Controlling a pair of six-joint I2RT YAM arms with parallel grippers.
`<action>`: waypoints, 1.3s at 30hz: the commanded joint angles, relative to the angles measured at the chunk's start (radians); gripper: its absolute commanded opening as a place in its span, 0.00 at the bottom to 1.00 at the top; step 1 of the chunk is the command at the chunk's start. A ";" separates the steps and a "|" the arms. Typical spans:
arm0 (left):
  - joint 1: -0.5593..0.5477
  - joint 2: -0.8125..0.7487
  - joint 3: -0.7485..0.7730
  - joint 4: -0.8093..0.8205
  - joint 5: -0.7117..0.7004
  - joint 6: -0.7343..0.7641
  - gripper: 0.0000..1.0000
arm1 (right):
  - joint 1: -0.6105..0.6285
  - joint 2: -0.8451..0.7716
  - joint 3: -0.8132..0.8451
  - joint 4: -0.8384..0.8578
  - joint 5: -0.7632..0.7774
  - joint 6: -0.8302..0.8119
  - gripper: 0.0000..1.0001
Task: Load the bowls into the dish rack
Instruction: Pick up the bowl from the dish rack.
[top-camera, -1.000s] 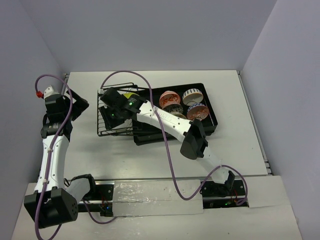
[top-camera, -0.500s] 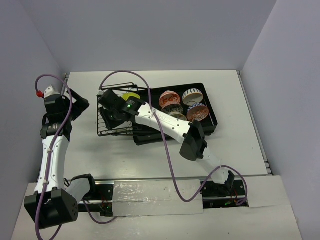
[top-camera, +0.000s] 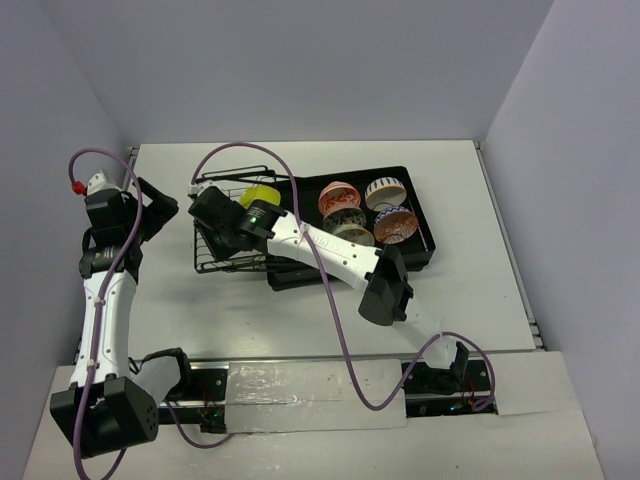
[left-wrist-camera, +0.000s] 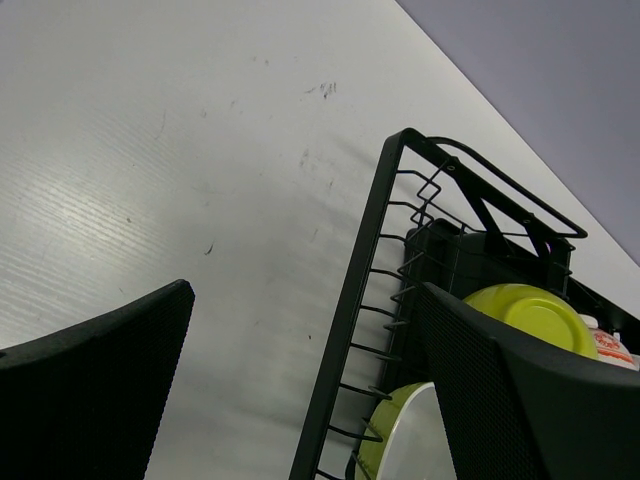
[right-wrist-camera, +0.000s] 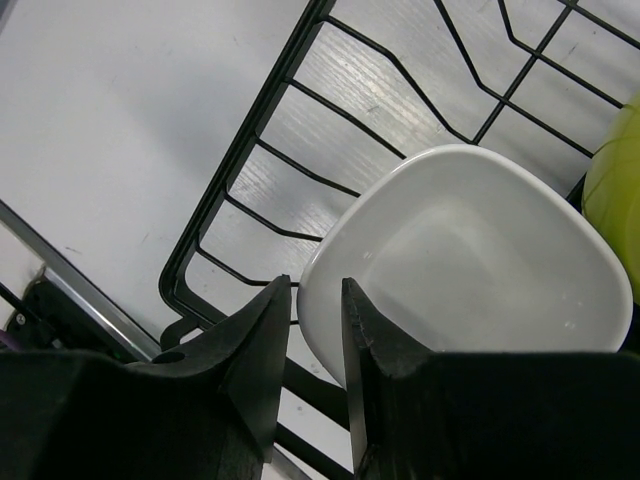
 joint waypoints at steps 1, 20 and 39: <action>0.009 -0.025 0.021 0.041 0.028 -0.005 0.99 | 0.051 0.011 0.002 -0.082 -0.052 -0.021 0.35; 0.020 -0.034 0.017 0.050 0.051 -0.004 0.99 | 0.088 0.013 -0.081 -0.100 -0.110 -0.054 0.38; 0.029 -0.029 0.014 0.056 0.071 -0.005 0.99 | 0.089 -0.160 -0.197 -0.048 -0.052 -0.024 0.00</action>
